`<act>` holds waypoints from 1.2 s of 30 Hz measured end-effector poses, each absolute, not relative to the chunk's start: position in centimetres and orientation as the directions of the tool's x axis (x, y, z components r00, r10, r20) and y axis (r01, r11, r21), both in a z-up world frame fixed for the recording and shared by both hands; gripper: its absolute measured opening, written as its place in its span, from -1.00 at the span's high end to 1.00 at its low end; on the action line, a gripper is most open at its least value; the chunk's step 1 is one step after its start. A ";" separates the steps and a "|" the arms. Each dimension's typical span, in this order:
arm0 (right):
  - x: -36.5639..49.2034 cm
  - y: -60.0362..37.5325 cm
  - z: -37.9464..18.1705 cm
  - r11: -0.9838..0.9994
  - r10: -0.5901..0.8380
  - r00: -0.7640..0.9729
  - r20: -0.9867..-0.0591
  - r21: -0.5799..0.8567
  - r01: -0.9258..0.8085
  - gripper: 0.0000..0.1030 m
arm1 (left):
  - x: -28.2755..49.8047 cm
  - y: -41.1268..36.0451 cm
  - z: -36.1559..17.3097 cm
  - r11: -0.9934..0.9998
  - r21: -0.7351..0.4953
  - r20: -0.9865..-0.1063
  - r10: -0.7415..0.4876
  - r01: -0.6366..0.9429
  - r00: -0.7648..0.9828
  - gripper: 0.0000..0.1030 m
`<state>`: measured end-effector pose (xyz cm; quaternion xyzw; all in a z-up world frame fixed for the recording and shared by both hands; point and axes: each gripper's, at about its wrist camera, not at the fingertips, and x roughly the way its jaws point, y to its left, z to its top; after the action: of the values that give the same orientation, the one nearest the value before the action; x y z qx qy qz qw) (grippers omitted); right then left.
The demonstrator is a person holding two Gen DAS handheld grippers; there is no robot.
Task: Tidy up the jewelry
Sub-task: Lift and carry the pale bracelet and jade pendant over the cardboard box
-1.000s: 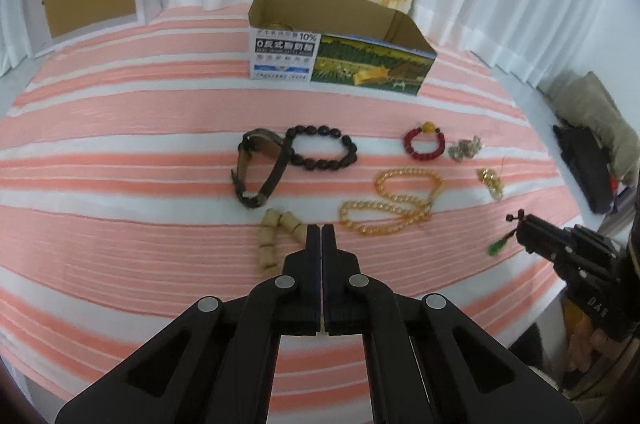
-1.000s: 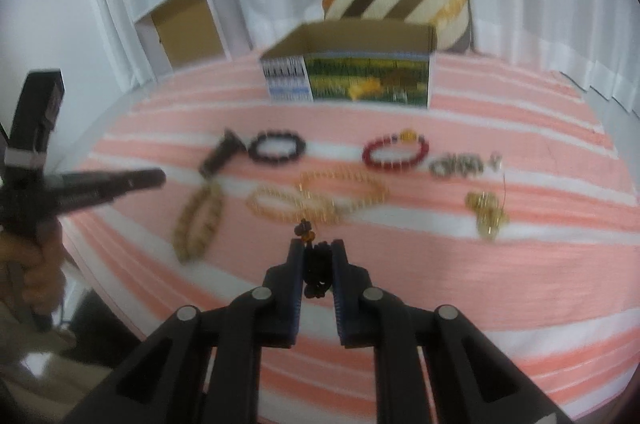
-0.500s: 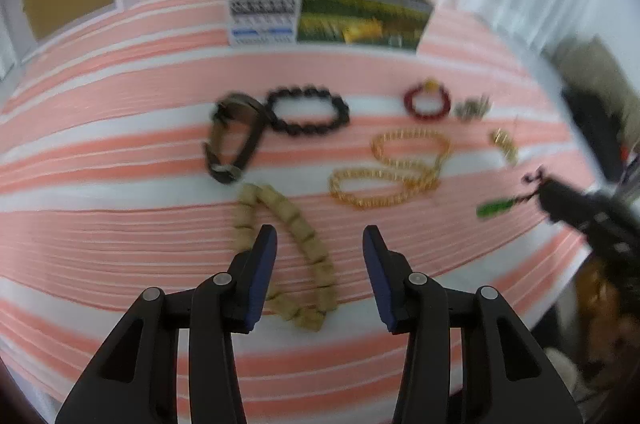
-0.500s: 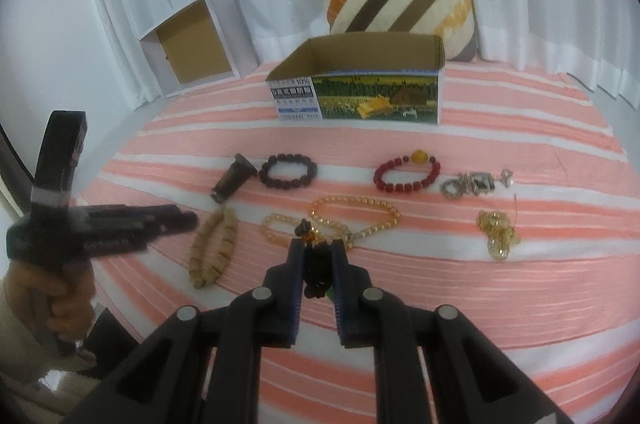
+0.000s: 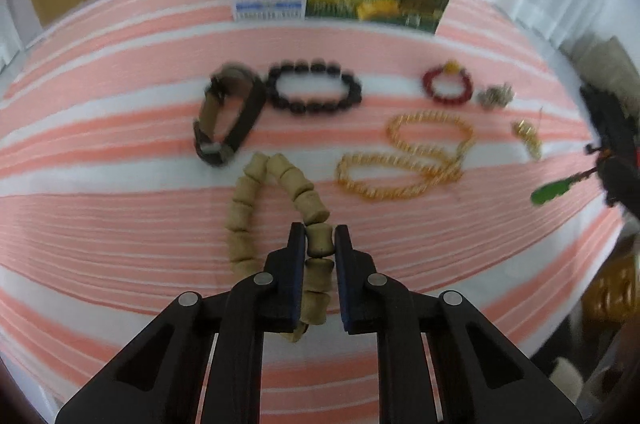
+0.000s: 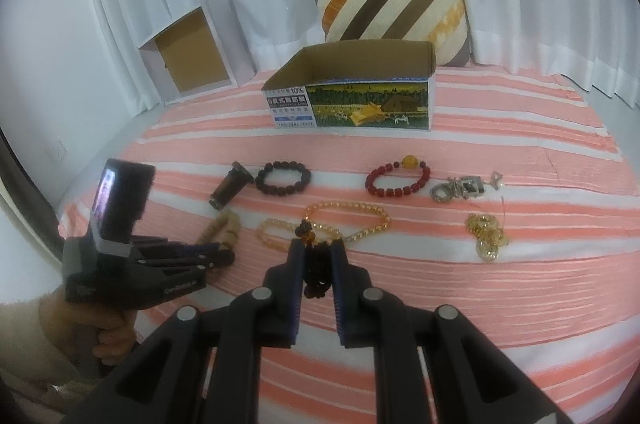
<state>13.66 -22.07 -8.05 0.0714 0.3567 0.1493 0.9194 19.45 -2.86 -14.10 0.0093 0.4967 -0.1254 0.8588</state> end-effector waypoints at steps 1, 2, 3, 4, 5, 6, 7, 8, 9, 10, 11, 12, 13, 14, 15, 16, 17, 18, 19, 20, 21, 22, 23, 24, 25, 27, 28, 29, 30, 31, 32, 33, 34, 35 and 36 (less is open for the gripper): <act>13.8 -22.1 -7.7 0.946 0.323 0.707 -0.630 0.237 -0.221 0.74 | 19.4 -2.6 -13.2 0.967 -0.119 -0.846 -0.219 0.227 0.487 0.76; 13.9 -22.2 -7.5 0.946 0.321 0.711 -0.625 0.237 -0.220 0.74 | 19.5 -2.4 -12.0 0.964 -0.132 -0.832 -0.233 0.229 0.503 0.77; 14.1 -22.3 -7.1 0.946 0.322 0.715 -0.620 0.239 -0.219 0.74 | 19.5 -2.2 -11.1 0.963 -0.140 -0.823 -0.243 0.232 0.514 0.79; 14.4 -22.4 -6.7 0.945 0.323 0.720 -0.614 0.243 -0.217 0.74 | 19.7 -2.1 -9.9 0.960 -0.153 -0.811 -0.259 0.236 0.524 0.79; 14.7 -22.4 -6.3 0.945 0.323 0.724 -0.610 0.244 -0.217 0.75 | 19.9 -2.0 -9.2 0.958 -0.161 -0.805 -0.268 0.239 0.529 0.79; 14.9 -22.4 -6.1 0.945 0.323 0.725 -0.608 0.244 -0.217 0.75 | 20.2 -1.9 -8.0 0.954 -0.170 -0.795 -0.280 0.246 0.538 0.79; 15.4 -22.4 -5.7 0.945 0.324 0.728 -0.604 0.244 -0.217 0.75 | 20.6 -1.9 -7.2 0.952 -0.174 -0.787 -0.288 0.252 0.546 0.79; 15.8 -22.4 -5.3 0.944 0.326 0.732 -0.598 0.247 -0.219 0.75 | 21.1 -2.0 -6.0 0.949 -0.175 -0.774 -0.297 0.262 0.559 0.79; 16.1 -22.4 -5.1 0.944 0.327 0.734 -0.595 0.247 -0.220 0.75 | 21.5 -2.1 -5.1 0.947 -0.177 -0.765 -0.304 0.270 0.567 0.79; 16.7 -22.4 -4.7 0.944 0.327 0.738 -0.591 0.245 -0.222 0.74 | 21.9 -2.1 -4.5 0.945 -0.178 -0.759 -0.309 0.275 0.572 0.79; 17.3 -22.4 -4.3 0.943 0.329 0.740 -0.586 0.246 -0.224 0.74 | 22.5 -2.0 -3.6 0.942 -0.183 -0.750 -0.318 0.280 0.580 0.79; 17.8 -22.4 -3.9 0.942 0.330 0.742 -0.583 0.248 -0.225 0.74 | 23.0 -2.0 -3.0 0.941 -0.187 -0.745 -0.324 0.283 0.584 0.79; 18.3 -22.4 -3.5 0.942 0.331 0.745 -0.580 0.249 -0.224 0.75 | 23.5 -2.0 -2.5 0.940 -0.189 -0.740 -0.326 0.283 0.588 0.79; 18.7 -22.4 -3.3 0.942 0.332 0.746 -0.577 0.250 -0.225 0.75 | 24.4 -2.1 -2.0 0.941 -0.191 -0.735 -0.325 0.279 0.595 0.79; 19.4 -22.4 -2.7 0.941 0.334 0.749 -0.572 0.251 -0.228 0.75 | 24.9 -2.0 -1.5 0.942 -0.192 -0.731 -0.325 0.276 0.600 0.79; 19.9 -22.4 -2.3 0.941 0.334 0.753 -0.566 0.249 -0.230 0.75 | 25.6 -2.0 -1.0 0.942 -0.195 -0.728 -0.326 0.273 0.604 0.79; 20.4 -22.4 -1.9 0.941 0.334 0.757 -0.562 0.246 -0.232 0.75 | 26.1 -1.9 -0.7 0.943 -0.195 -0.726 -0.323 0.269 0.607 0.79; 20.9 -22.4 -1.6 0.941 0.333 0.760 -0.558 0.244 -0.234 0.75 | 26.7 -2.0 -0.5 0.944 -0.194 -0.724 -0.321 0.266 0.610 0.79; 21.7 -22.4 -1.2 0.941 0.335 0.763 -0.553 0.244 -0.236 0.75 | 27.3 -2.1 -0.2 0.945 -0.192 -0.723 -0.318 0.264 0.614 0.79; 22.4 -22.5 -0.9 0.939 0.338 0.763 -0.550 0.247 -0.239 0.74 | 28.0 -2.2 0.1 0.946 -0.190 -0.721 -0.315 0.262 0.617 0.79; 23.4 -22.5 -0.4 0.938 0.341 0.765 -0.547 0.247 -0.241 0.74 | 28.8 -2.4 0.5 0.947 -0.186 -0.718 -0.313 0.261 0.622 0.79; 24.0 -22.4 0.0 0.939 0.340 0.767 -0.544 0.246 -0.242 0.75 | 29.6 -2.6 0.9 0.948 -0.181 -0.715 -0.309 0.261 0.627 0.79; 24.8 -22.4 0.3 0.938 0.341 0.769 -0.541 0.245 -0.243 0.75 | 30.3 -2.9 1.2 0.949 -0.176 -0.712 -0.306 0.261 0.632 0.79; 25.8 -22.4 0.7 0.938 0.343 0.769 -0.539 0.246 -0.246 0.74 | 31.1 -3.0 1.5 0.950 -0.174 -0.710 -0.304 0.260 0.635 0.79; 26.5 -22.3 1.0 0.937 0.344 0.769 -0.538 0.247 -0.246 0.75 | 31.7 -3.2 1.7 0.951 -0.174 -0.709 -0.302 0.257 0.637 0.79; 28.1 -22.3 1.5 0.937 0.343 0.772 -0.535 0.249 -0.244 0.75 | 33.6 -3.4 2.1 0.952 -0.179 -0.709 -0.301 0.249 0.637 0.79; 29.2 -22.4 1.8 0.937 0.342 0.774 -0.533 0.250 -0.242 0.75 | 34.6 -3.5 2.2 0.952 -0.181 -0.711 -0.300 0.246 0.636 0.79; 29.7 -22.6 2.0 0.937 0.343 0.774 -0.533 0.252 -0.241 0.75 | 35.4 -3.6 2.2 0.953 -0.180 -0.712 -0.297 0.244 0.636 0.79; 30.6 -22.6 2.2 0.937 0.343 0.774 -0.532 0.255 -0.240 0.75 | 36.1 -3.7 2.1 0.954 -0.179 -0.713 -0.295 0.242 0.636 0.79; 31.5 -22.7 2.4 0.937 0.343 0.774 -0.532 0.256 -0.239 0.75 | 36.9 -3.9 2.1 0.954 -0.180 -0.715 -0.295 0.241 0.634 0.79; 32.3 -22.7 2.5 0.937 0.341 0.775 -0.532 0.255 -0.238 0.75 | 37.8 -4.2 2.0 0.955 -0.179 -0.717 -0.292 0.238 0.633 0.79; 33.1 -22.7 2.6 0.937 0.341 0.774 -0.534 0.256 -0.236 0.75 | 38.4 -4.4 1.9 0.955 -0.178 -0.718 -0.290 0.237 0.633 0.79; 34.1 -22.8 2.7 0.938 0.339 0.772 -0.537 0.257 -0.233 0.75 | 39.2 -4.7 1.8 0.956 -0.175 -0.720 -0.287 0.235 0.632 0.79; 34.9 -22.9 2.7 0.939 0.336 0.772 -0.540 0.257 -0.229 0.75 | 39.7 -4.8 1.7 0.956 -0.174 -0.721 -0.286 0.234 0.631 0.79; 35.7 -23.0 2.7 0.940 0.333 0.770 -0.544 0.256 -0.226 0.75 | 40.4 -5.1 1.6 0.956 -0.174 -0.724 -0.287 0.236 0.627 0.79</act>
<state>35.66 -22.99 2.73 0.0880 0.3045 0.1492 0.9366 40.39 -5.12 1.56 -0.0313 0.4067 -0.1449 0.9014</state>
